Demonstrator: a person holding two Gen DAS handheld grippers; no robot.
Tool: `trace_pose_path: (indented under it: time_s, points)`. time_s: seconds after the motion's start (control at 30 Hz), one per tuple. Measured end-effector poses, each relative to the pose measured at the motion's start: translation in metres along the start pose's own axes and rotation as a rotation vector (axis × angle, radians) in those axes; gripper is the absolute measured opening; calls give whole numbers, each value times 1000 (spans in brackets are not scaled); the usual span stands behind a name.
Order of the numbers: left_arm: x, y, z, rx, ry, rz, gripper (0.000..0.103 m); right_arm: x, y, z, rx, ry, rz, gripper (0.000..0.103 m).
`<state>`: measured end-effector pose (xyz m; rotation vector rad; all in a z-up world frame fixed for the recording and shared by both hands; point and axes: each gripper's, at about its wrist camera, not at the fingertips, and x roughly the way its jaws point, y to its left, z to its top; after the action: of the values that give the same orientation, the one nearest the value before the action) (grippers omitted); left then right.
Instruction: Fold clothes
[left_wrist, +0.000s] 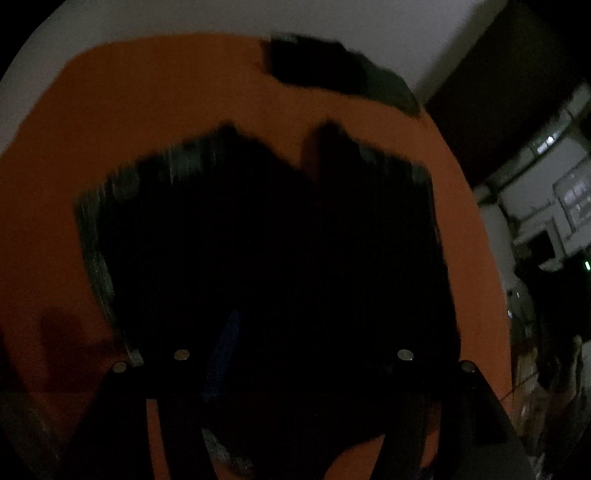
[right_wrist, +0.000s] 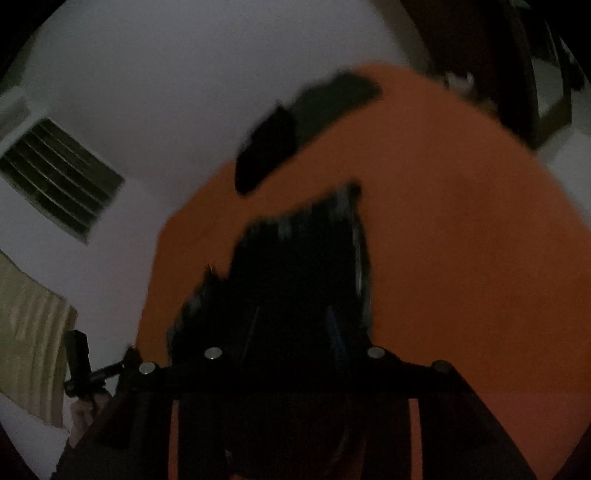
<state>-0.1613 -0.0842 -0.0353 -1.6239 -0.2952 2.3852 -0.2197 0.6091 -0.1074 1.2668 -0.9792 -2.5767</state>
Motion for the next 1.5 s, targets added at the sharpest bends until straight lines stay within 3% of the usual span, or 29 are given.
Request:
trace_pose_path:
  time_s: [0.1,0.23,0.4,0.43,0.47,0.53,0.6,0.73,0.83,0.93,1.03,1.23,1.3,1.37,1.4,1.5]
  points:
    - [6,-7,-59,39,46,-1,63,34,18,-55,-47,138,-12,35]
    - [14,-15,-134,83,104,-4,63,63,61,-132,-261,279,-49,35]
    - [40,-2,-183,98,144,94,63,90,75,-194,-507,337,-305,33]
    - [43,4,-187,80,147,98,63,91,71,-198,-522,336,-348,21]
    - [45,10,-192,61,150,102,63,87,62,-197,-496,326,-378,10]
    - [43,20,-196,21,142,87,63,77,43,-190,-396,308,-407,5]
    - [24,25,-190,-30,104,23,63,67,27,-184,-297,308,-408,9]
    - [-10,15,-167,-23,35,-58,63,50,11,-172,-138,290,-276,12]
    - [-20,-9,-136,44,60,-86,63,41,2,-163,-25,261,-185,41]
    - [-10,-60,-101,202,101,-54,63,46,-17,-152,118,282,-105,44]
    - [27,-127,-93,371,207,-15,63,49,-32,-150,185,304,-82,44]
    - [106,-227,-96,448,302,37,63,18,-66,-163,358,220,-45,44]
    - [114,-245,-98,436,255,22,63,3,-78,-164,388,169,-46,44]
    - [116,-268,-110,504,164,39,63,-7,-92,-165,412,139,-67,44]
    - [118,-280,-119,561,122,62,63,-14,-100,-167,428,126,-78,44]
    - [134,-303,-144,652,100,165,63,-27,-123,-172,493,108,-96,44]
